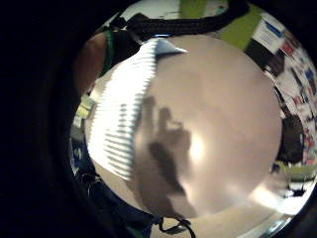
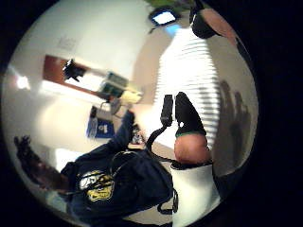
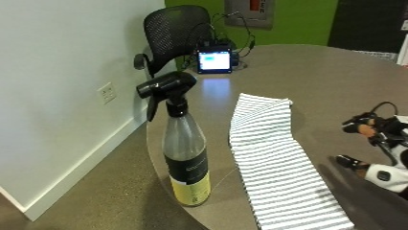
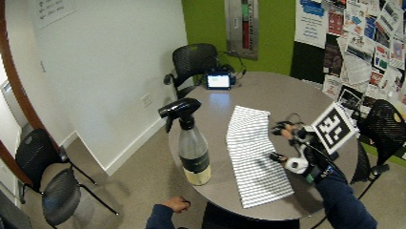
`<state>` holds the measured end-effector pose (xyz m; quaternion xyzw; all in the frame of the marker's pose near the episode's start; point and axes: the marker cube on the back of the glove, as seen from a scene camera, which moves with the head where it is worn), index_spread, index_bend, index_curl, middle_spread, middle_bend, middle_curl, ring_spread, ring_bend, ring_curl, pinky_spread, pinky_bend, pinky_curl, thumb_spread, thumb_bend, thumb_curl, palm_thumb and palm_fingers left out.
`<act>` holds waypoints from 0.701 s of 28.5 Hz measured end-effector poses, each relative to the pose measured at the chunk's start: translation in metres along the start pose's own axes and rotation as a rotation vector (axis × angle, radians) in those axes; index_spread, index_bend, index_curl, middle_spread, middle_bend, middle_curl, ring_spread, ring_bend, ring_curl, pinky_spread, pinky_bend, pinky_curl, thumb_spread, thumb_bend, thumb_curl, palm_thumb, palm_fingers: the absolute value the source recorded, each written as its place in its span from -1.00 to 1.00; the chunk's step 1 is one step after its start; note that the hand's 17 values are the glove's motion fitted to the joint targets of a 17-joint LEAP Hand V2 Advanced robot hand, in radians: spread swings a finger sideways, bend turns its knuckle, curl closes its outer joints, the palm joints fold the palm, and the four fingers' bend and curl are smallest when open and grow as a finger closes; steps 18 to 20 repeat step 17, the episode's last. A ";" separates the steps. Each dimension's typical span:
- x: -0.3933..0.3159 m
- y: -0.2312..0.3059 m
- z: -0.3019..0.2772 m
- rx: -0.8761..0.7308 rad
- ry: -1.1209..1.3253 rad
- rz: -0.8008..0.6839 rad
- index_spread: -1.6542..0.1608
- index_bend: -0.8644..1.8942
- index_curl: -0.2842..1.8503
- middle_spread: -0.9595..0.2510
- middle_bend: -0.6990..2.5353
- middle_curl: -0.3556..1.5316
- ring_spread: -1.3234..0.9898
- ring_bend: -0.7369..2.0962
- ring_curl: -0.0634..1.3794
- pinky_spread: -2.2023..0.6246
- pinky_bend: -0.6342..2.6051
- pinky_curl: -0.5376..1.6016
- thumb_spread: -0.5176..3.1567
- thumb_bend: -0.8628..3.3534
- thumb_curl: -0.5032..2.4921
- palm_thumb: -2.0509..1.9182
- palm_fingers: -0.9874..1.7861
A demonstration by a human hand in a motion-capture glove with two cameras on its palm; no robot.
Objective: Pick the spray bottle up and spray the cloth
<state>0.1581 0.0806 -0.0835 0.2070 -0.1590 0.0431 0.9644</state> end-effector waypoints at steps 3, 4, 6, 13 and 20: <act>0.046 0.023 0.004 -0.009 0.045 0.134 0.41 -0.22 -0.32 0.47 -0.45 -0.24 0.07 -0.36 -0.54 0.71 -0.43 -0.19 -0.13 -0.60 -0.29 0.40 0.14; 0.060 0.029 0.004 -0.014 0.058 0.183 0.41 -0.22 -0.32 0.47 -0.45 -0.24 0.07 -0.36 -0.54 0.72 -0.44 -0.20 -0.13 -0.60 -0.29 0.40 0.14; 0.083 0.041 0.004 -0.026 0.090 0.270 0.41 -0.22 -0.32 0.48 -0.46 -0.24 0.08 -0.36 -0.54 0.72 -0.45 -0.20 -0.12 -0.60 -0.30 0.40 0.14; 0.118 0.059 0.019 -0.086 0.129 0.371 0.41 -0.22 -0.33 0.49 -0.46 -0.25 0.10 -0.36 -0.55 0.73 -0.47 -0.20 -0.10 -0.60 -0.31 0.39 0.15; 0.122 0.063 0.028 -0.113 0.144 0.378 0.40 -0.22 -0.33 0.49 -0.46 -0.26 0.10 -0.36 -0.56 0.74 -0.48 -0.20 -0.09 -0.60 -0.32 0.38 0.14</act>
